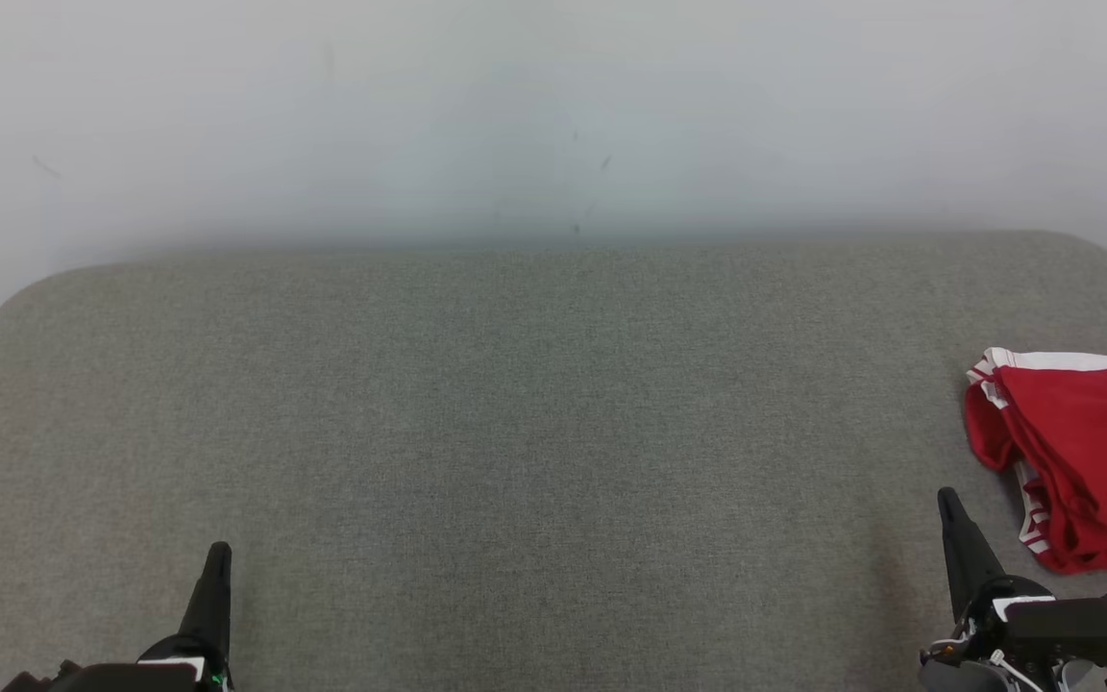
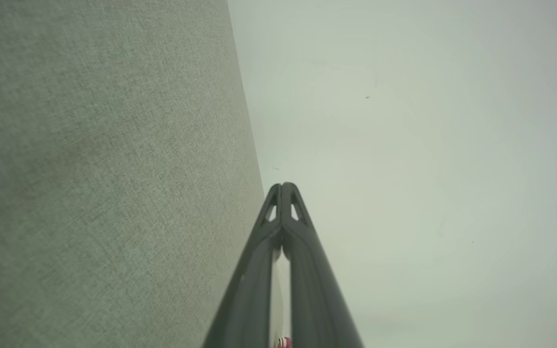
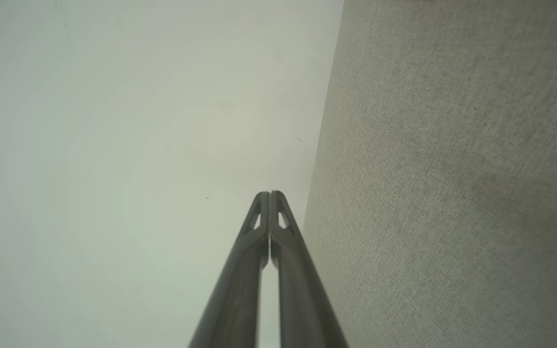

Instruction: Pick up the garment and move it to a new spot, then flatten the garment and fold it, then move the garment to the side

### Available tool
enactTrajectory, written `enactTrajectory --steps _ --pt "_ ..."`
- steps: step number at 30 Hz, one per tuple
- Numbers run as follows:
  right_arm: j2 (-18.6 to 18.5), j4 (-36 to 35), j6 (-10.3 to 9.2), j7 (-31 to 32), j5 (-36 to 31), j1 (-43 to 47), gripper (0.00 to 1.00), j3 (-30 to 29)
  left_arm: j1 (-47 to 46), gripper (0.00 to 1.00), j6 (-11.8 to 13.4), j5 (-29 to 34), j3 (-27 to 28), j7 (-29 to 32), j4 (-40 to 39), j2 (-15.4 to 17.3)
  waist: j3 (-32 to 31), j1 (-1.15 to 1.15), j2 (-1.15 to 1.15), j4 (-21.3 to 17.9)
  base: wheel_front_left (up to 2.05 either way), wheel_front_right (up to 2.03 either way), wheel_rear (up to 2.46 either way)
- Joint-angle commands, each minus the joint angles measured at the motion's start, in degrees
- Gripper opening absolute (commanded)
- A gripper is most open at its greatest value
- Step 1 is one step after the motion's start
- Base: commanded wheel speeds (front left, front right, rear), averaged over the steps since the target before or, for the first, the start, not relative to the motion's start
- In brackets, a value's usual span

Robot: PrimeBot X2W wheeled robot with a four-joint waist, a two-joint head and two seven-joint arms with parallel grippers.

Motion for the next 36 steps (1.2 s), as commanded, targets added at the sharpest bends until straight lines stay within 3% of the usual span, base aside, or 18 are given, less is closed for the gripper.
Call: enactTrajectory --steps 1,11,36 --pt "0.2 -0.4 -0.11 0.4 1.3 -0.4 0.00 -0.3 -1.0 0.00 -0.5 -1.0 0.0 0.3 -0.3 0.3 0.0 0.01 0.00 0.1 0.00 0.00 0.00" --pt "0.3 -0.8 -0.12 1.1 4.9 -0.7 0.00 -0.8 -1.5 0.00 -0.4 -4.7 0.0 1.2 -0.5 0.3 0.3 0.01 0.00 0.4 0.00 0.00 0.00" --pt "0.3 -0.8 -0.12 1.1 4.7 -0.6 0.00 -0.7 -1.4 0.00 -0.5 -4.5 0.0 1.2 -0.5 0.3 0.3 0.01 0.00 0.4 0.00 0.00 0.00"
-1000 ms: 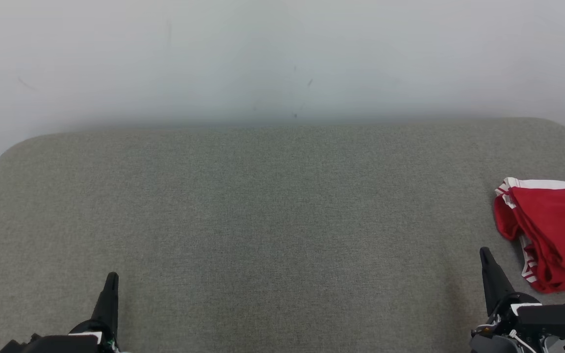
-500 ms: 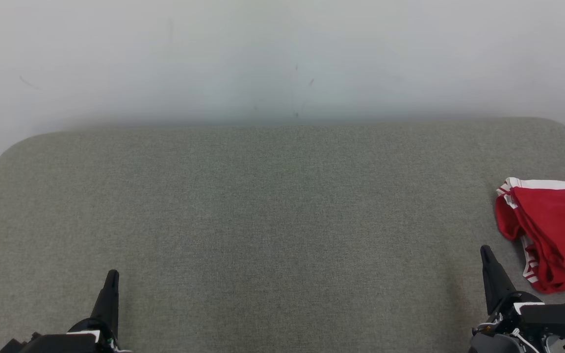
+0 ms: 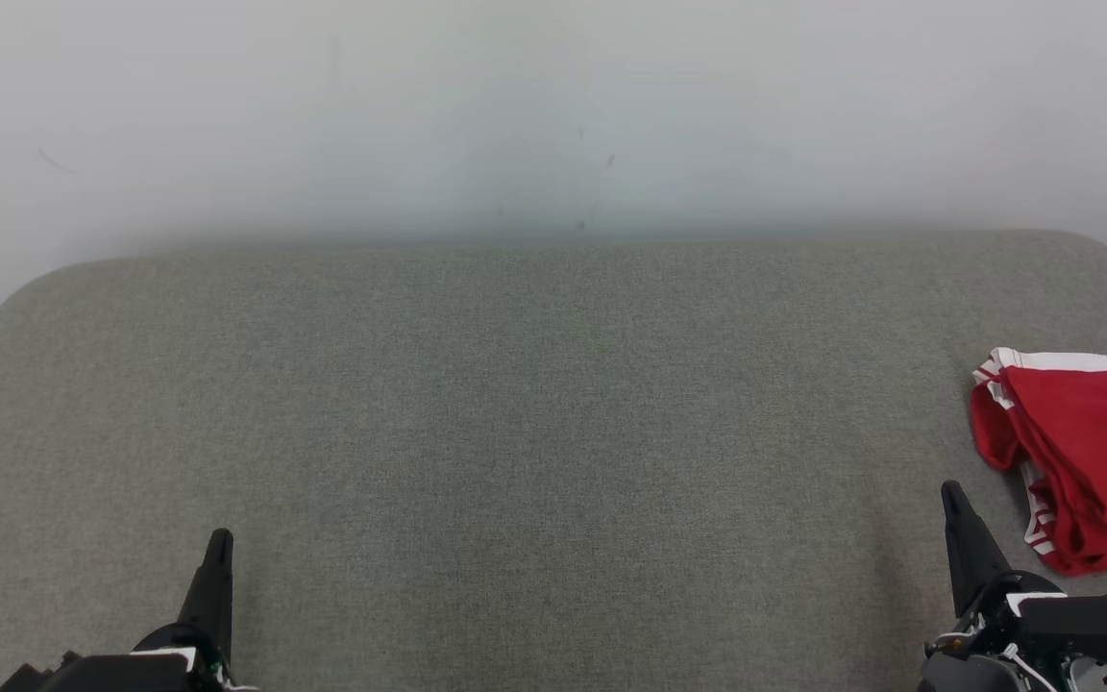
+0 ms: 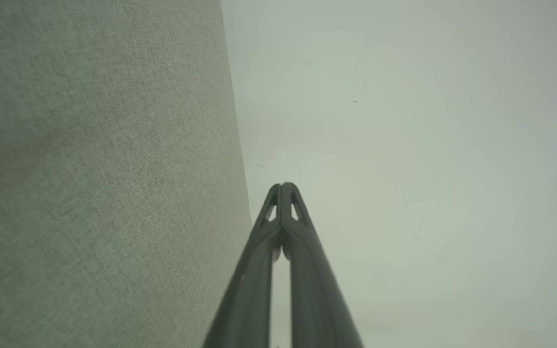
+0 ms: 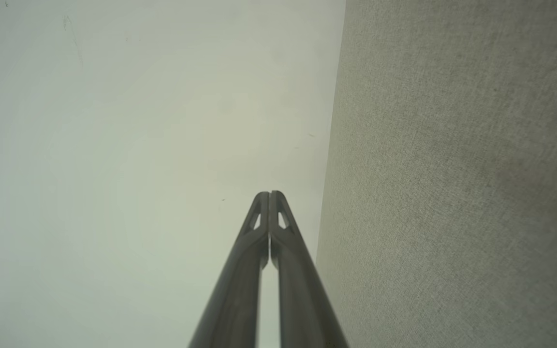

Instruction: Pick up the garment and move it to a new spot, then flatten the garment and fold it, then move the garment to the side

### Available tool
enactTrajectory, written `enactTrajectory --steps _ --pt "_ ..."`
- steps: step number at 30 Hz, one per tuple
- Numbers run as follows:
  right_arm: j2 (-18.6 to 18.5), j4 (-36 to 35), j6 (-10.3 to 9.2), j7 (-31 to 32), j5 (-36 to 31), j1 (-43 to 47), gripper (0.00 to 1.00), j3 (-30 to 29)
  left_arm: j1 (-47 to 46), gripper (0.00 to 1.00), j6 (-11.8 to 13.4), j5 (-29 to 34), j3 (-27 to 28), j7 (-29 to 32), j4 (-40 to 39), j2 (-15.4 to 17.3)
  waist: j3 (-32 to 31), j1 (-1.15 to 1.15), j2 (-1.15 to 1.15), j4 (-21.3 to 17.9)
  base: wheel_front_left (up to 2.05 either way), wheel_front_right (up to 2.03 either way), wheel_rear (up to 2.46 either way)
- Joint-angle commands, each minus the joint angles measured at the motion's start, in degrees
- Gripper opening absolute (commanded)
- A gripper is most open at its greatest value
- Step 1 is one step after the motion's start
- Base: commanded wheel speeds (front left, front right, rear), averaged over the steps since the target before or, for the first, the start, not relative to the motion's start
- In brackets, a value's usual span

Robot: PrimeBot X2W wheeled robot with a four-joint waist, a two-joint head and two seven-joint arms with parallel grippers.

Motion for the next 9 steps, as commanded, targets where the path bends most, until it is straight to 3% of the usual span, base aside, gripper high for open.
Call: enactTrajectory --steps 1,9 --pt "0.1 -0.1 -0.12 0.1 0.1 -0.4 0.00 -0.1 -0.6 0.00 -0.2 -0.2 0.0 0.0 -0.2 0.2 0.0 0.00 0.00 0.0 0.00 0.00 0.00" --pt "0.1 -0.1 -0.12 0.1 0.1 -0.4 0.00 -0.1 -0.6 0.00 -0.2 -0.2 0.0 0.0 -0.2 0.2 0.0 0.00 0.00 0.0 0.00 0.00 0.00"
